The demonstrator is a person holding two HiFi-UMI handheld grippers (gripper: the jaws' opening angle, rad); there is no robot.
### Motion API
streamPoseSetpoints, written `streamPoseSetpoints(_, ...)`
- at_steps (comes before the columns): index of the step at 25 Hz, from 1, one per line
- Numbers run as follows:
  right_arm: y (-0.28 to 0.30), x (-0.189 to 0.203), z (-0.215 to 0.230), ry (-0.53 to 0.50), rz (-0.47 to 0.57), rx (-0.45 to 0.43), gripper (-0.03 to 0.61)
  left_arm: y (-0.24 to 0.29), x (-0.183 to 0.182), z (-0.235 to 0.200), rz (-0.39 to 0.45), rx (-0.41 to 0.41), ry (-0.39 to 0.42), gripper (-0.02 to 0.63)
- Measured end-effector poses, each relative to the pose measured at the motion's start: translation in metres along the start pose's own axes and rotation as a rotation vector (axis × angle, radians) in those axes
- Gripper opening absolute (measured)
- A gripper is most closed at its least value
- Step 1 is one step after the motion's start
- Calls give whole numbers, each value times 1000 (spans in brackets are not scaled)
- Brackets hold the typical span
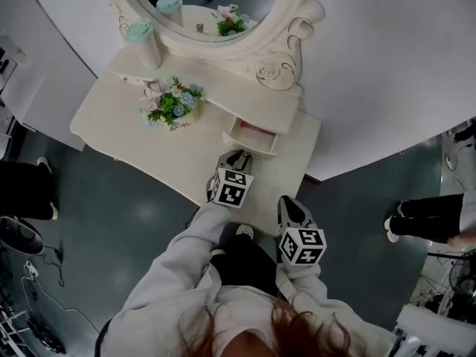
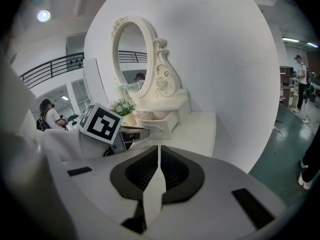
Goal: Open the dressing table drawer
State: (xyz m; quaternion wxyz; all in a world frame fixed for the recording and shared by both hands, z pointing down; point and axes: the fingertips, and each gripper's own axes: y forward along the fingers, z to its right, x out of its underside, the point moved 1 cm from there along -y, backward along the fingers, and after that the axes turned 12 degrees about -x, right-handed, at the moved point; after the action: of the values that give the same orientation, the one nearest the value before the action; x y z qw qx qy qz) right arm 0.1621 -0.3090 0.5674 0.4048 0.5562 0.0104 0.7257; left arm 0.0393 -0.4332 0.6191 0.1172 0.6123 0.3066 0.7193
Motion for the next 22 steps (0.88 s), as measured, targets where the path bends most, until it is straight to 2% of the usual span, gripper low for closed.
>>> streamPoseSetpoints(17, -14, 6, -16, -4, 23, 19, 41, -15, 5, 1, -24, 21, -3, 104)
streamPoseSetpoints(22, -21, 8, -21, -4, 35, 29, 41, -22, 6, 1, -19, 35, -60, 117)
